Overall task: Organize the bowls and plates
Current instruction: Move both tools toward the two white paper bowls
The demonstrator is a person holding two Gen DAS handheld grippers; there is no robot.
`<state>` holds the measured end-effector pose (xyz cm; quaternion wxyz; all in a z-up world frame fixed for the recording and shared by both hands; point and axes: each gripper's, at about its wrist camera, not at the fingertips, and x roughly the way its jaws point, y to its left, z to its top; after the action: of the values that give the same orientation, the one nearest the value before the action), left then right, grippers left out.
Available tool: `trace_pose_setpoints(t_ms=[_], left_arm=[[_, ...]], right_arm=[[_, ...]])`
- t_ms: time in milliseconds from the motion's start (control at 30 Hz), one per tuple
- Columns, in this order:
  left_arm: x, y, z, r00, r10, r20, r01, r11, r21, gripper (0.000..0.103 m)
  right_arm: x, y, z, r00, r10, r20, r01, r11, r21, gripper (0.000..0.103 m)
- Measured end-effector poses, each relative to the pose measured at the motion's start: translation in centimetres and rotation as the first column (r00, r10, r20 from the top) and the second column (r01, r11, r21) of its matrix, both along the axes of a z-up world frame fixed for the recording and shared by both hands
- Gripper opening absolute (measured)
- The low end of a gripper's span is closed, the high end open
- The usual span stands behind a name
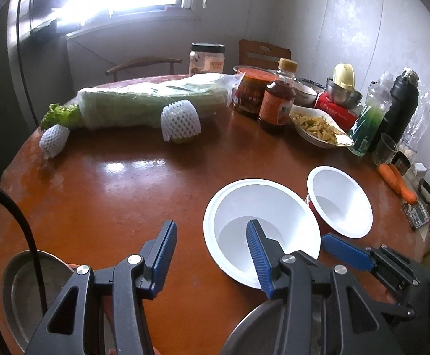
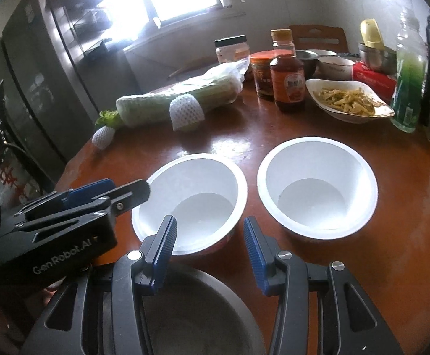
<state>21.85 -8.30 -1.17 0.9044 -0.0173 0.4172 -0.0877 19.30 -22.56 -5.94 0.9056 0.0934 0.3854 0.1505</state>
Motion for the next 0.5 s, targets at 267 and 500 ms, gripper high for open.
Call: trace_pose_setpoints(t_ms=[267,500], left_arm=[[0.8,-0.1,-0.8,0.999,-0.008,-0.031,0.007,1.0,-0.022,0.049],[1.1,0.2,-1.4,0.998,-0.018,-0.057,0.014,0.998,-0.066,0.044]], right_arm=[[0.7,0.4,-0.3,1.0,0.014,-0.001,-0.014,1.0,-0.018,0.044],[0.8,0.7,-0.5,1.0,0.03,-0.001,-0.03,0.999,-0.018,0.038]])
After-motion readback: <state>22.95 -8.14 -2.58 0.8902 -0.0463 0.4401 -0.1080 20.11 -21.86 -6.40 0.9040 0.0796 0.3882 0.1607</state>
